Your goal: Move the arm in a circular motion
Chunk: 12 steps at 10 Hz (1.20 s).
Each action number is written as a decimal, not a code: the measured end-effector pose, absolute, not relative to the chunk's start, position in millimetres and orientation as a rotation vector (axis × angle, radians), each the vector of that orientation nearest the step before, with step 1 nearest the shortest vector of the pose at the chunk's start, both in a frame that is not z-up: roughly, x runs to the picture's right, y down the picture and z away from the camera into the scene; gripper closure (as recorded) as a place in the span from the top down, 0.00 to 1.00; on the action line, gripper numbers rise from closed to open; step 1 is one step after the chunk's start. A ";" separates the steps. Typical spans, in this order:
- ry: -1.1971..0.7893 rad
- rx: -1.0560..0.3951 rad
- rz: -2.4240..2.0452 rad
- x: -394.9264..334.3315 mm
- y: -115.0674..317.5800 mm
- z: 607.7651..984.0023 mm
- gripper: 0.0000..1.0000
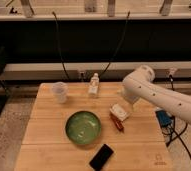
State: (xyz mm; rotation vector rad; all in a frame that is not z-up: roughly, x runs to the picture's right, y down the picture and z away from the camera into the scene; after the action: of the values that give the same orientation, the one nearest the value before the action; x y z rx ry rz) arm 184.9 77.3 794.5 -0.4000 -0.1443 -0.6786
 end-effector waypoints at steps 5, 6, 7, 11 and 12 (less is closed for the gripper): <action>-0.150 -0.394 -0.728 179.8 76.5 797.6 0.80; -0.151 -0.395 -0.738 179.1 78.1 797.8 0.80; -0.151 -0.394 -0.750 176.7 78.2 797.8 0.80; -0.155 -0.392 -0.806 173.2 77.3 799.9 0.80; -0.158 -0.390 -0.818 169.3 75.5 800.8 0.80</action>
State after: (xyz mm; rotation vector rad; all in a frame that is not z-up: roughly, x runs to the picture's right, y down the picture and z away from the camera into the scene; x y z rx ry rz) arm 169.3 75.5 800.8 -0.3900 -0.1578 -0.8177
